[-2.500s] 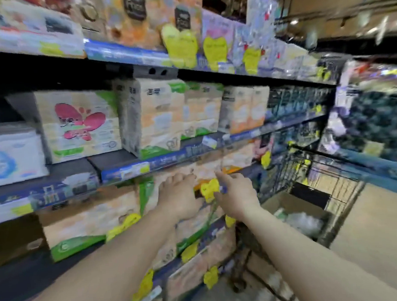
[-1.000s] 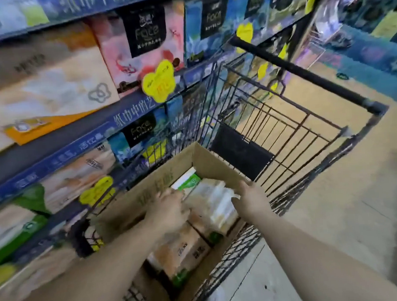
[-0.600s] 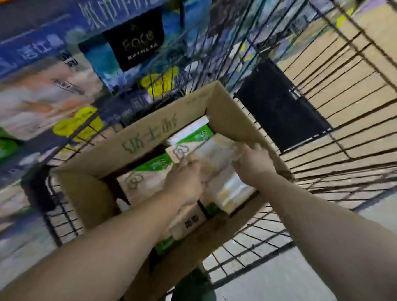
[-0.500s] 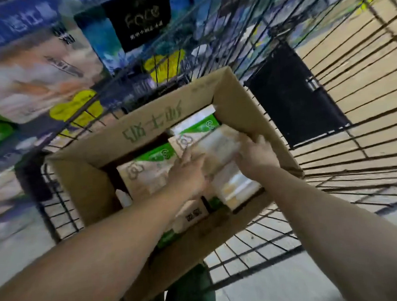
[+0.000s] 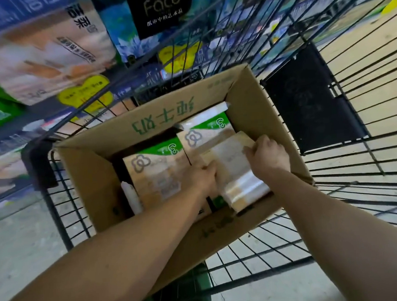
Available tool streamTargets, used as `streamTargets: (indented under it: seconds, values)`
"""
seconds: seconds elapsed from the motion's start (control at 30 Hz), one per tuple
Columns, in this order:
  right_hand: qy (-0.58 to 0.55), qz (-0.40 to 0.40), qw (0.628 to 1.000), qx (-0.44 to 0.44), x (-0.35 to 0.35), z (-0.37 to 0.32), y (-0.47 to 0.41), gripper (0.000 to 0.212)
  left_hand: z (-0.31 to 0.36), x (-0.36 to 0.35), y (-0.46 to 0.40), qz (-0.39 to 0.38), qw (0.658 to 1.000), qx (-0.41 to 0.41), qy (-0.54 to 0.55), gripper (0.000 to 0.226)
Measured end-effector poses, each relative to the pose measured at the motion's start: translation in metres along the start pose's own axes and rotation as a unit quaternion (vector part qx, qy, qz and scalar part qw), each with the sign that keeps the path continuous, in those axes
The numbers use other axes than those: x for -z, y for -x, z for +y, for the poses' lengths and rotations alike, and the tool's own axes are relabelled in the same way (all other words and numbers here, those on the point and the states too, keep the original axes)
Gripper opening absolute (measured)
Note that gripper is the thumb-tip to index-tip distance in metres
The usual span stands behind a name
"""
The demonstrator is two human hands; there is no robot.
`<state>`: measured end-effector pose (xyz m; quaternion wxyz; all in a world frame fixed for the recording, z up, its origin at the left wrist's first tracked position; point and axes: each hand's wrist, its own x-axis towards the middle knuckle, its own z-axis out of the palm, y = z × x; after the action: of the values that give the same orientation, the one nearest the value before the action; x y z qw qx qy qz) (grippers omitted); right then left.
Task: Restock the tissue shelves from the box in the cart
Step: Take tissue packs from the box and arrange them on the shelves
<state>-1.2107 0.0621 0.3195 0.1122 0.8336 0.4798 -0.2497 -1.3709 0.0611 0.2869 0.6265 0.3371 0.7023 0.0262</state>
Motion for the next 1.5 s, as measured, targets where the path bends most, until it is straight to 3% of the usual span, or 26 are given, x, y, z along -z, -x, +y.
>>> streamTargets:
  seconds: [0.1,0.23,0.4,0.5,0.63,0.67,0.77,0.83,1.0,1.2,1.37,1.5]
  values:
    - [-0.017,-0.025,0.999,-0.020,0.000,0.007,-0.005,0.040,-0.002,-0.002,-0.001,-0.033,0.995,0.065,0.073,0.036]
    - [0.059,-0.073,0.996,-0.008,-0.001,0.004,-0.009,0.048,-0.005,-0.009,0.004,-0.089,0.973,0.153,0.147,0.030]
    - [0.020,-0.131,0.991,-0.026,-0.006,0.001,-0.012,0.048,-0.005,0.000,0.000,-0.117,0.961,0.168,0.188,0.028]
    - [-0.076,-0.178,0.978,-0.075,0.002,0.005,-0.005,0.051,-0.010,0.016,0.006,-0.133,0.966,0.156,0.156,0.023]
    - [-0.275,-0.243,0.920,-0.135,0.008,0.008,0.014,0.022,-0.017,0.042,0.024,-0.170,0.963,0.151,0.142,0.018]
    - [-0.303,-0.249,0.911,-0.122,0.011,0.007,0.022,0.022,-0.017,0.050,0.029,-0.174,0.964,0.143,0.144,0.016]
    - [-0.435,-0.276,0.851,-0.105,0.021,-0.003,0.040,0.054,-0.014,0.075,0.047,-0.146,0.970,0.095,0.170,0.021]
    - [-0.482,-0.278,0.828,-0.064,0.039,-0.018,0.056,0.054,-0.007,0.095,0.064,-0.101,0.975,0.057,0.192,0.019]
    - [-0.479,-0.245,0.840,0.077,0.089,-0.075,0.086,0.060,0.015,0.157,0.117,-0.027,0.960,-0.061,0.272,0.021]
    - [-0.502,-0.242,0.808,0.190,0.140,-0.165,0.155,0.032,0.014,0.256,0.190,-0.021,0.927,-0.173,0.332,0.017]
    - [-0.530,-0.291,0.747,0.277,0.140,-0.285,0.239,0.030,-0.042,0.383,0.249,0.031,0.894,-0.249,0.371,0.030]
    - [-0.509,-0.328,0.723,0.332,0.091,-0.418,0.345,0.039,-0.150,0.513,0.306,0.090,0.873,-0.289,0.382,0.031]
